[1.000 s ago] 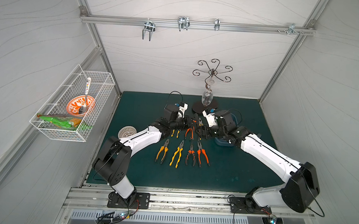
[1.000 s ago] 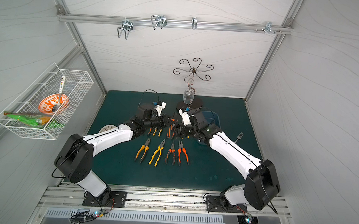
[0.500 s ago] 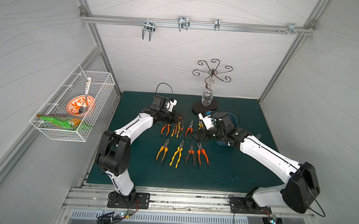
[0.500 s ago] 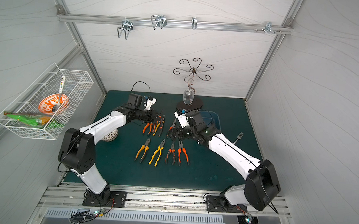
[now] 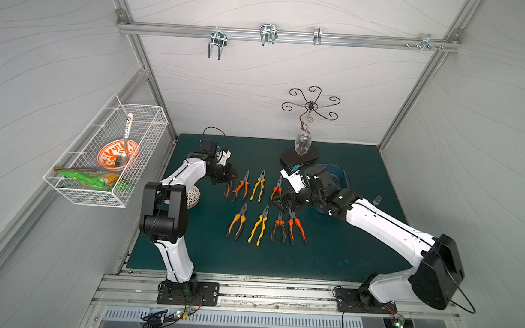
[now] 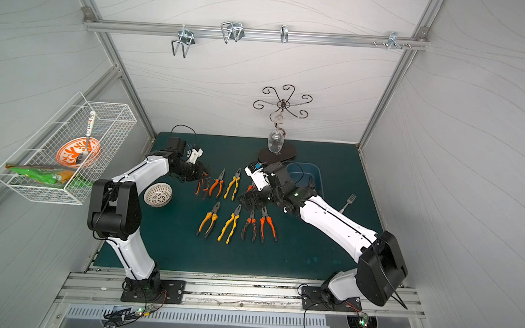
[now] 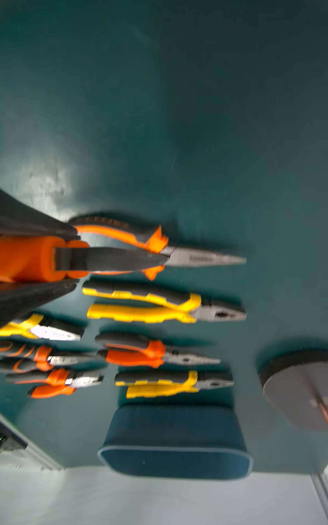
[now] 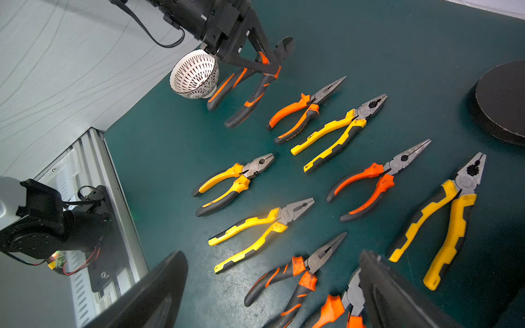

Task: Take the pliers out of the storage box
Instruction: Place the pliers at the center of the board.

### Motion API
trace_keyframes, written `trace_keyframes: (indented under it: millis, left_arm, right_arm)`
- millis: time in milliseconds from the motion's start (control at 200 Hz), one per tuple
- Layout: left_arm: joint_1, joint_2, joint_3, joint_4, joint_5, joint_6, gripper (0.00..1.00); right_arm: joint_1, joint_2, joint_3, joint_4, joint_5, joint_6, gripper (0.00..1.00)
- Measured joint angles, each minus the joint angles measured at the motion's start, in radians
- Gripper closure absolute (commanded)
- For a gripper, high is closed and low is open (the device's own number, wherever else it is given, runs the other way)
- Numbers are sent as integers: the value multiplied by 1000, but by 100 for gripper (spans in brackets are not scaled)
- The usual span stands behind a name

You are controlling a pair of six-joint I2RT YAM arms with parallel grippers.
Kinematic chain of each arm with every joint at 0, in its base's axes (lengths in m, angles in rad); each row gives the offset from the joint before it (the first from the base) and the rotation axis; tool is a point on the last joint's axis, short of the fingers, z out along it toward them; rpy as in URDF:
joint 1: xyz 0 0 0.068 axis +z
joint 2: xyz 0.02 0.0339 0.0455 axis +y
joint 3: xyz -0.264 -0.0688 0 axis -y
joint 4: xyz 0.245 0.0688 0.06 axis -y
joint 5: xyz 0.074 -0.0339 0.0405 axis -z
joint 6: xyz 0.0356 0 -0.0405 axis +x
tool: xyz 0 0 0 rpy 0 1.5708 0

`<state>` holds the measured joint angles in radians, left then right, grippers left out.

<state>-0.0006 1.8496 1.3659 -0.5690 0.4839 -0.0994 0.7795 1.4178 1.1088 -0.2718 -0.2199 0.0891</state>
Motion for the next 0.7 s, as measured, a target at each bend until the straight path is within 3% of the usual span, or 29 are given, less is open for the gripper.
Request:
trace_keyframes:
  millis: [380, 700]
  left_arm:
    - [31, 145, 58, 58, -58, 78, 100]
    - [31, 240, 127, 24, -59, 81, 100]
  right_arm:
    - [2, -1, -2, 7, 0, -12, 1]
    - [9, -40, -103, 138, -3, -10, 1]
